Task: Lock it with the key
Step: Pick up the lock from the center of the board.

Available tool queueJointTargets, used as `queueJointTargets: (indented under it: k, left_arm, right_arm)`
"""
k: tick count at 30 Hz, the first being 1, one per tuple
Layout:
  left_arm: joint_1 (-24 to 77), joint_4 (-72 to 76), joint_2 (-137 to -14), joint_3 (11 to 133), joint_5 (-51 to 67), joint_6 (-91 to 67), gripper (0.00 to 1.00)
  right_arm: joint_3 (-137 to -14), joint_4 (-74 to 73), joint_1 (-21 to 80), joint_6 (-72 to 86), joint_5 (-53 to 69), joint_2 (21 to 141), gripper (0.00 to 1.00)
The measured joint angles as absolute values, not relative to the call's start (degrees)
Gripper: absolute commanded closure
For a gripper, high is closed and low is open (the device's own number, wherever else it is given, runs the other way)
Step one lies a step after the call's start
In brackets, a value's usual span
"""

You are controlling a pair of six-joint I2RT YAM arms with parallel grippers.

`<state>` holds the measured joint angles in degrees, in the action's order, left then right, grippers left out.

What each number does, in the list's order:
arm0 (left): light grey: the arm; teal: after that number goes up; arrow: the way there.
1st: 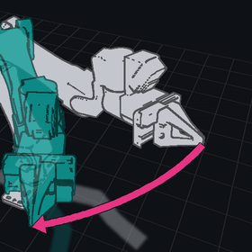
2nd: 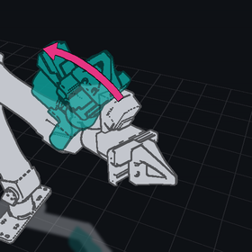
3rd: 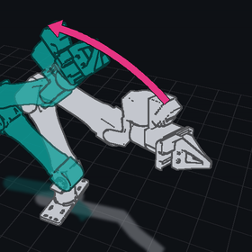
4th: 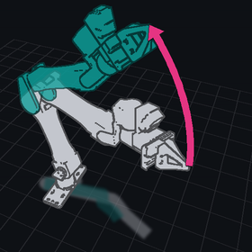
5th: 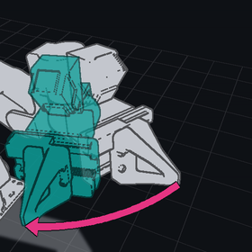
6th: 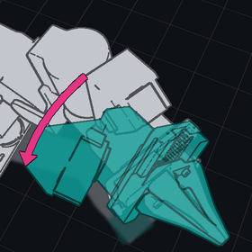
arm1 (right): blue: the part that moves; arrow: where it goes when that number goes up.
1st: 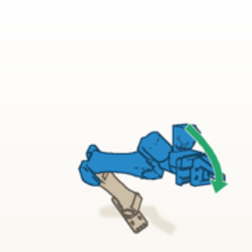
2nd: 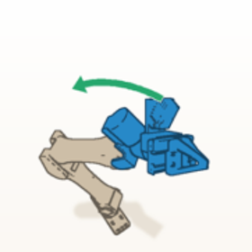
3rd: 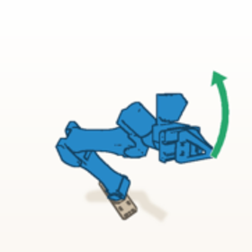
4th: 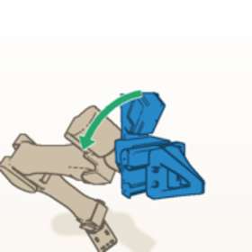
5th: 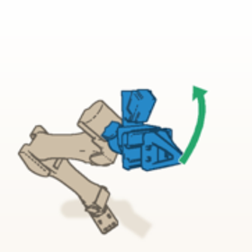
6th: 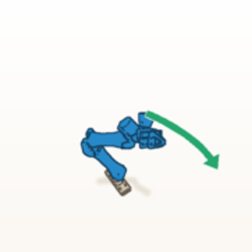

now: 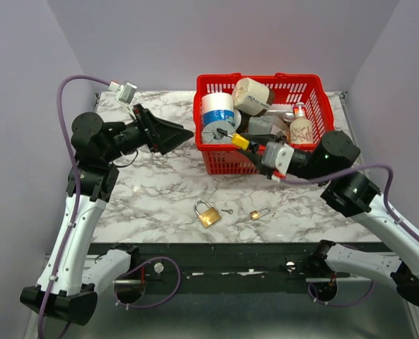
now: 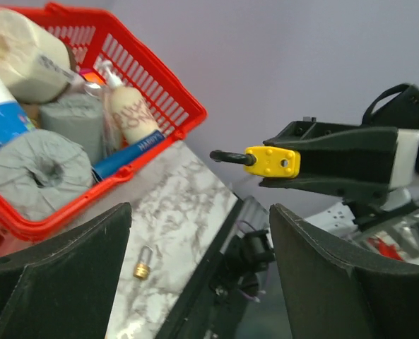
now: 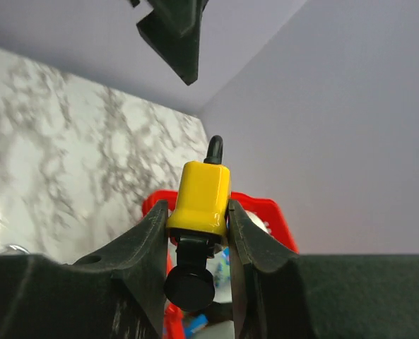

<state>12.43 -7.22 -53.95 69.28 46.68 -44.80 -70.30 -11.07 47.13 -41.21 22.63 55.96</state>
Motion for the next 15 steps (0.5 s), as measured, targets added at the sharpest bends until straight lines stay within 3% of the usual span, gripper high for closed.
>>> queueJointTargets:
  k: [8,15]
  left_arm:
    - [13.8,-6.2,-54.5,67.7,53.3,-43.2,0.19]
    - [17.6,-7.5,-55.9,66.5,53.2,-48.0,0.19]
  right_arm:
    - [-44.2,6.4,48.1,-80.4,24.2,45.9,0.99]
    - [-39.9,12.4,49.3,-97.3,28.6,44.6,0.99]
